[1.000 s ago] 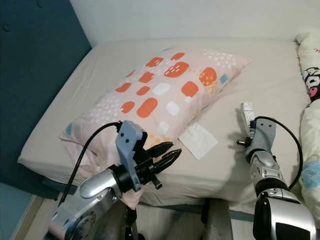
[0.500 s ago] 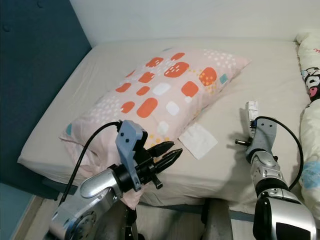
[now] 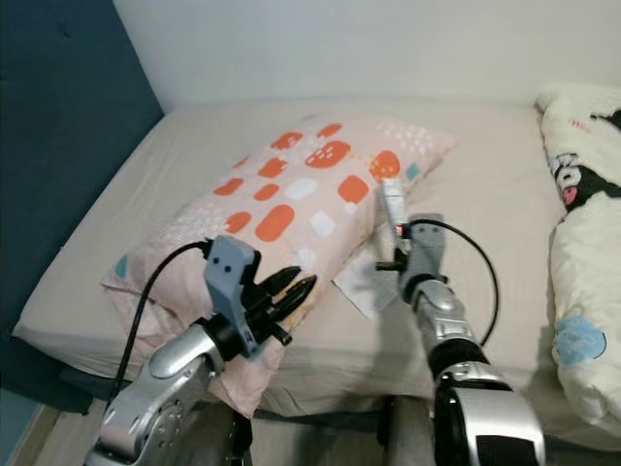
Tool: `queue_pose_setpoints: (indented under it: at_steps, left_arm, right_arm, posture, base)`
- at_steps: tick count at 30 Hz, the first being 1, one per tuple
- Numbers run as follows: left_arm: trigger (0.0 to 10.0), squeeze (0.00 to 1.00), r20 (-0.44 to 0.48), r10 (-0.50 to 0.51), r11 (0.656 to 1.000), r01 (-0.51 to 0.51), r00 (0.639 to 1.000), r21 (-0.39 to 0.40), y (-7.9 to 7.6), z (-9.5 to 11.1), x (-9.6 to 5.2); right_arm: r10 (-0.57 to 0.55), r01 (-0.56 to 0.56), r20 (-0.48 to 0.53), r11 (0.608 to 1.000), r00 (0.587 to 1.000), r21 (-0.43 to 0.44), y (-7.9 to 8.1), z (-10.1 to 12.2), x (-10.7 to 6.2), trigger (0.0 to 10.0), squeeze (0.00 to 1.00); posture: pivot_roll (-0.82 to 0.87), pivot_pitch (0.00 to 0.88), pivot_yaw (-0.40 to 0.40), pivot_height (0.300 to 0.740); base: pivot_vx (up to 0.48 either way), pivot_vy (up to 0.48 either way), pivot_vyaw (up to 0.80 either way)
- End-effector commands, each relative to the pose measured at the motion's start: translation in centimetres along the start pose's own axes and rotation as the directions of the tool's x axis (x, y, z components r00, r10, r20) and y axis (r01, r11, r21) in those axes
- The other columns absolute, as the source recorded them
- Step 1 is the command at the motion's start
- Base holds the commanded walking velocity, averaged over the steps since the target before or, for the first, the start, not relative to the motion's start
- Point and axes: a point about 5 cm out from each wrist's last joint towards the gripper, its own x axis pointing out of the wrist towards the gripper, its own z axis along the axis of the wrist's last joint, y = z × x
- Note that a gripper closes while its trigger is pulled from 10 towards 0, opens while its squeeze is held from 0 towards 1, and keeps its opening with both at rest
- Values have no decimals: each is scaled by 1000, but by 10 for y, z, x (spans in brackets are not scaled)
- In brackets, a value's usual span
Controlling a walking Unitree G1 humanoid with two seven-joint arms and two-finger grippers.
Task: Clean up the room
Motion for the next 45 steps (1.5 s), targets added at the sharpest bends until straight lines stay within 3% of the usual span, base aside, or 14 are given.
queue_pose_setpoints:
  at_steps: [1, 4, 5, 6, 7, 8, 13, 16, 21, 26, 45]
  left_arm:
    - [10000, 0, -30, 50, 999, -49, 998, 7, 6, -9, -8]
    - [10000, 0, -54, 109, 994, -108, 993, 7, 11, -16, -13]
    - [10000, 0, -87, 169, 986, -169, 982, 14, 17, -23, -16]
    - [10000, 0, -87, 169, 986, -169, 982, 14, 17, -23, -16]
    - [10000, 0, -113, 219, 976, -219, 969, 20, 22, -29, -18]
    - [10000, 0, -151, 293, 956, -291, 944, 37, 31, -37, -23]
    - [10000, 0, -168, 413, 911, -405, 895, 82, 44, -50, -32]
    - [10000, 0, -168, 413, 911, -405, 895, 82, 44, -50, -32]
    - [10000, 0, -114, 477, 878, -468, 872, 96, 48, -49, -35]
    - [10000, 0, -97, 474, 880, -466, 875, 87, 46, -47, -33]
    - [10000, 0, -53, 474, 879, -469, 879, 84, 41, -47, -22]
  right_arm:
    - [43, -43, 7, 999, 999, -12, 16, -15, -6, 0, 0]
    - [65, -64, 43, 998, 997, -24, 27, -18, -11, 0, 0]
    - [73, -71, 70, 997, 995, -30, 31, -19, -15, 1608, 0]
    - [73, -71, 70, 997, 995, -30, 31, -19, -15, 1608, 0]
    - [73, -70, 91, 997, 993, -32, 34, -20, -19, 4941, 0]
    - [55, -52, 111, 998, 992, -26, 37, -22, -24, 10000, 0]
    - [18, -7, 148, 997, 989, -75, 44, -29, -38, 10000, 0]
    - [18, -7, 148, 997, 989, -75, 44, -29, -38, 10000, 0]
    - [2, 20, 190, 993, 982, -117, 47, -30, -52, 10000, 0]
    - [8, 14, 187, 994, 982, -112, 48, -31, -55, 10000, 0]
    - [5, 11, 143, 994, 990, -112, 51, -35, -65, 10000, 0]
  posture:
    - [53, 81, -11, 574]
    - [43, 73, -13, 574]
    - [33, 69, -14, 574]
    - [33, 69, -14, 574]
    - [30, 67, -14, 574]
    - [18, 62, -12, 574]
    - [3, 59, -10, 574]
    - [3, 59, -10, 574]
    - [-11, 50, -17, 574]
    - [-12, 49, -19, 574]
    - [-14, 49, -25, 659]
  base:
    - [0, 0, 0]
    - [0, 0, 0]
    - [0, 0, 0]
    - [0, 0, 0]
    - [0, 0, 0]
    - [0, 0, 0]
    - [0, 0, 0]
    - [0, 0, 0]
    - [0, 0, 0]
    - [0, 0, 0]
    - [0, 0, 0]
